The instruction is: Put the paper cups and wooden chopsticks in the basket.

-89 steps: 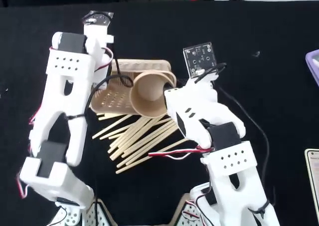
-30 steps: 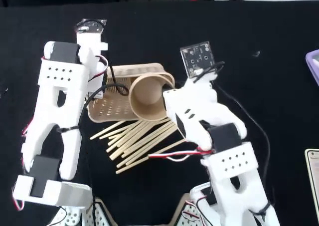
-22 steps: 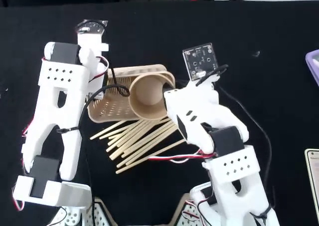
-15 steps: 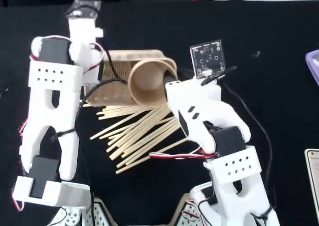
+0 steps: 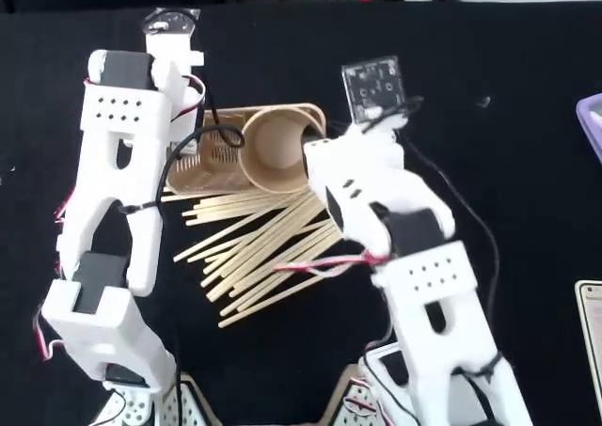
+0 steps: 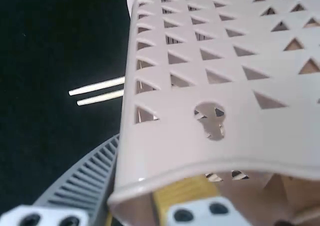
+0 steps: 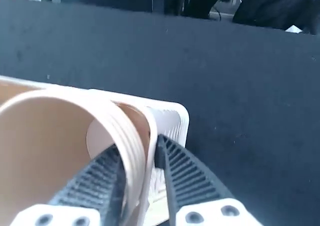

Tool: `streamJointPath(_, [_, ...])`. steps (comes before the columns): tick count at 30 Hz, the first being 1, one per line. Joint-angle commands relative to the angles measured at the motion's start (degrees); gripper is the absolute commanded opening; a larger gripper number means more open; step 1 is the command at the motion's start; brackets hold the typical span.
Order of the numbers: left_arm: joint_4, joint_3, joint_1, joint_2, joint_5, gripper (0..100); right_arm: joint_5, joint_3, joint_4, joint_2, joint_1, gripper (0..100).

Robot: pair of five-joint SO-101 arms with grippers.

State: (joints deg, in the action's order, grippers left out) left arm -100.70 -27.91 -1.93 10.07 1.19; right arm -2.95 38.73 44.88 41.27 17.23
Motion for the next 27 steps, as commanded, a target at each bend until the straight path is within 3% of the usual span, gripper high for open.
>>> streamJointPath(1, [0.0,-3.03,0.31,0.0,0.35,3,0.44,-7.43,3.69,-2.77,0.0,1.1])
streamJointPath(11, [-0.35,-1.19,0.4,-0.26,0.35,3,0.44,-10.24,10.99,-3.74,-0.09,1.1])
streamJointPath(27, [-0.35,7.52,0.75,-7.82,0.35,3,0.44,-10.24,11.6,-3.65,0.18,1.1])
